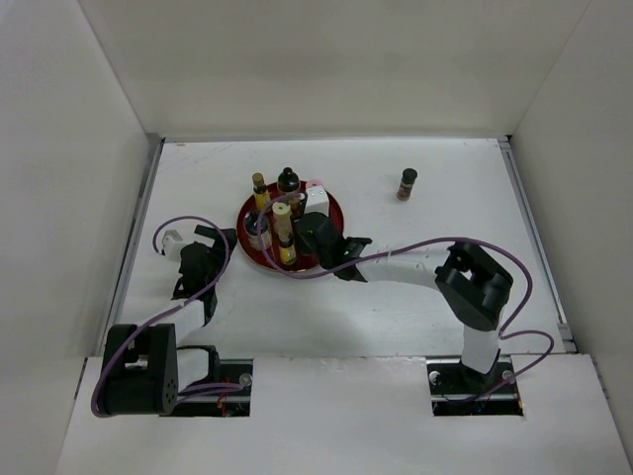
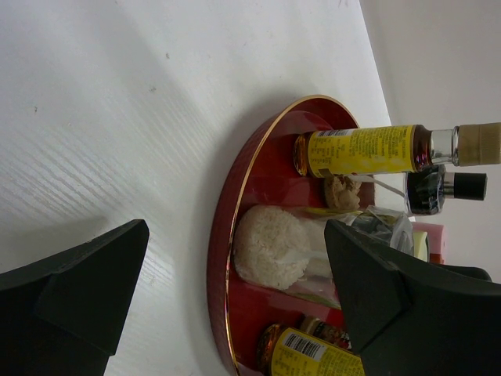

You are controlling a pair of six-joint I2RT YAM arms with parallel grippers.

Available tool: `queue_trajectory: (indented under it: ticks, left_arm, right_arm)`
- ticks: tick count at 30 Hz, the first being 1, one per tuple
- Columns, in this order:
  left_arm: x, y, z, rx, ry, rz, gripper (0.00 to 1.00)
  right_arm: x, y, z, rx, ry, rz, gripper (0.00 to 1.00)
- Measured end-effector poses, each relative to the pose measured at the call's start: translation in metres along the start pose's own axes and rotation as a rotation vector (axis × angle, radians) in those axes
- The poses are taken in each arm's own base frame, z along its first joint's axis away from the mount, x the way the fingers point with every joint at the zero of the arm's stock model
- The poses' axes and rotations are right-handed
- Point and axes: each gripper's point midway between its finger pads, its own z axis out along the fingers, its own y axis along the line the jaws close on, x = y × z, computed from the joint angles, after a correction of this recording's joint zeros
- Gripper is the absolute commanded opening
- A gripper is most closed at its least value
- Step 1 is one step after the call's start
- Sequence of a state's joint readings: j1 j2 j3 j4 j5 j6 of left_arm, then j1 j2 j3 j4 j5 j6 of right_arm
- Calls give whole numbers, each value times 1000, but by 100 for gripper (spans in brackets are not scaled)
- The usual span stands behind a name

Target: Organize the condiment bottles

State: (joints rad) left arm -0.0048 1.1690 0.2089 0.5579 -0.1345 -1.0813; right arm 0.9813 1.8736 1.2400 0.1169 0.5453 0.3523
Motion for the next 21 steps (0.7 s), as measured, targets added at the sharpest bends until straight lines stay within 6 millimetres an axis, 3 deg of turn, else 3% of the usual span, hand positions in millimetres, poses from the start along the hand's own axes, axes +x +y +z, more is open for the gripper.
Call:
queue_trajectory:
  ticks: [6,14,21]
  left_arm:
    - [0,0,0,0,0,0,100]
    - [0,0,0,0,0,0,100]
    - [0,0,0,0,0,0,100]
  right_arm:
    - [4,-1,0,1,3,5,55]
    - [5,-1,1,0,1,19,69]
    - [8,-6,-6,2,7,15,74]
